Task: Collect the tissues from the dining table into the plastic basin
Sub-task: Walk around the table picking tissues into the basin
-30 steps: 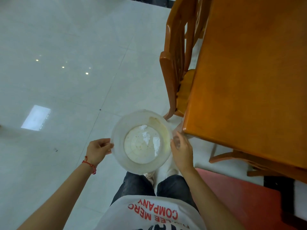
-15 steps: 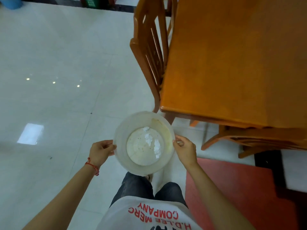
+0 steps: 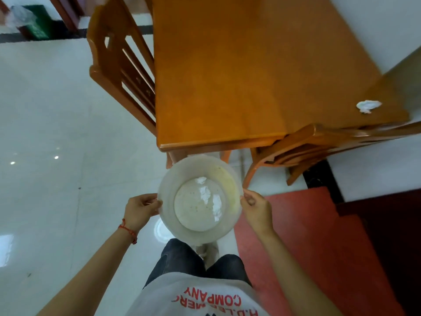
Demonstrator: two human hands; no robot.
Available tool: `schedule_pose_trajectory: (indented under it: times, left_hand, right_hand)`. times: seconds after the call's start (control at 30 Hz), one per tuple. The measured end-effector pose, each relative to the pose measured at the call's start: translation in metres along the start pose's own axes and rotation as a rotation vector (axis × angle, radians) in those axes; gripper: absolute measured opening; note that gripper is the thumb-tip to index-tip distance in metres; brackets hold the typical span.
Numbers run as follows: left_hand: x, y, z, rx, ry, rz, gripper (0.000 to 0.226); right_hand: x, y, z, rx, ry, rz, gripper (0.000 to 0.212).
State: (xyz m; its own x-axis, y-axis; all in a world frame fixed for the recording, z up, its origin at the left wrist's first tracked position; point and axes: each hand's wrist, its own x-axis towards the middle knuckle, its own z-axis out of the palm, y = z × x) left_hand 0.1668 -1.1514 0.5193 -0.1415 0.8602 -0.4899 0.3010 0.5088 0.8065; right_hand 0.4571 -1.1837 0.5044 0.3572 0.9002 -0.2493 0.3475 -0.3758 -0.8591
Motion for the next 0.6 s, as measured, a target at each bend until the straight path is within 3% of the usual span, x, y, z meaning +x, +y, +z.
schedule_pose_trajectory:
  times: [0.3, 0.6]
  left_hand:
    - [0.039, 0.038, 0.035, 0.104, -0.169, 0.055, 0.019]
    - [0.049, 0.054, 0.069, 0.132, -0.186, 0.037, 0.018]
  right_hand:
    - [0.006, 0.003, -0.028, 0.074, 0.127, 0.071, 0.02]
    - [0.032, 0.011, -0.053, 0.085, 0.165, 0.085, 0.027]
